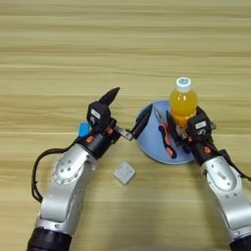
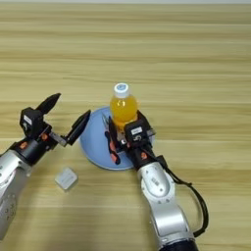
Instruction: Move the objects on the table
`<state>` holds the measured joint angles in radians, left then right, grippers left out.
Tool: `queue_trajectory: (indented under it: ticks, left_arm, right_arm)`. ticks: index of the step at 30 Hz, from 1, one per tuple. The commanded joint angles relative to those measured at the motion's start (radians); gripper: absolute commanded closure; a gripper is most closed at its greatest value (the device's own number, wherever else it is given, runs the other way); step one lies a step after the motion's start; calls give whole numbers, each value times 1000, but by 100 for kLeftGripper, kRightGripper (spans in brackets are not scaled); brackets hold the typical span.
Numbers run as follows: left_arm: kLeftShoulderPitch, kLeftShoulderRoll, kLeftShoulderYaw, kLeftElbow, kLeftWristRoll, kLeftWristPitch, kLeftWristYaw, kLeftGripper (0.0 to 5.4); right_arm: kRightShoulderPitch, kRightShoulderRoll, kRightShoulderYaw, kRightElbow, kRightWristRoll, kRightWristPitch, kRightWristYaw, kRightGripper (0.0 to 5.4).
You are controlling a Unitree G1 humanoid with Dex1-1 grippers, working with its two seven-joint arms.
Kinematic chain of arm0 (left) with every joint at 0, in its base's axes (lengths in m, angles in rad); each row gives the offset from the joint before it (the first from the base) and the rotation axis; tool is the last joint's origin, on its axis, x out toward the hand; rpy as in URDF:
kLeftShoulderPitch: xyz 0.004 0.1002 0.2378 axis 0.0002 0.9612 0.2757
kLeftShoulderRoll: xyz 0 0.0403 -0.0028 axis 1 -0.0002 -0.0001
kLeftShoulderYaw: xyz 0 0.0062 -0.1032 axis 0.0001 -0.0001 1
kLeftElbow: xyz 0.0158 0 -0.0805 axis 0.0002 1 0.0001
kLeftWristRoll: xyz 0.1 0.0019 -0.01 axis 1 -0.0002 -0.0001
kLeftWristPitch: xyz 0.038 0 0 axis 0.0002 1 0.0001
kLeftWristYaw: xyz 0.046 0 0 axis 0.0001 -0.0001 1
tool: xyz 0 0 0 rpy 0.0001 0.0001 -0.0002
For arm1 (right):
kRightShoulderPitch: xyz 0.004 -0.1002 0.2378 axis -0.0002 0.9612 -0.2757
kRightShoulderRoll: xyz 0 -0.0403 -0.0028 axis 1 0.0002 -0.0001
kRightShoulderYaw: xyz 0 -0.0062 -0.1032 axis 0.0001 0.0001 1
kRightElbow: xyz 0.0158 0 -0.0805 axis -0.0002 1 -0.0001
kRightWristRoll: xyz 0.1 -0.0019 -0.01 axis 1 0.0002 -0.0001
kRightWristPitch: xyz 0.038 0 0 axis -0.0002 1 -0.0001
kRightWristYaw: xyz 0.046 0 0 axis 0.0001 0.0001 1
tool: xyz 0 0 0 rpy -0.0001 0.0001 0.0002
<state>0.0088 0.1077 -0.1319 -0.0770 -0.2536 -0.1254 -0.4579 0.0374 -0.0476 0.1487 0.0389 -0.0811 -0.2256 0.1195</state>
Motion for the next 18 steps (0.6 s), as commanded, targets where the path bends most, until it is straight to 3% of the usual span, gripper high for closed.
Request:
queue_trajectory:
  ticks: [1,9,18]
  left_arm:
    - [-46,11,45,89,80,-48,72,0]
    - [-108,24,121,266,238,-145,268,0]
    - [-134,14,171,341,224,-176,339,0]
  right_arm:
    - [-37,0,-40,-14,29,8,-13,194]
    - [-38,-28,-162,2,78,15,-50,194]
    - [-20,-71,-285,67,98,1,-94,194]
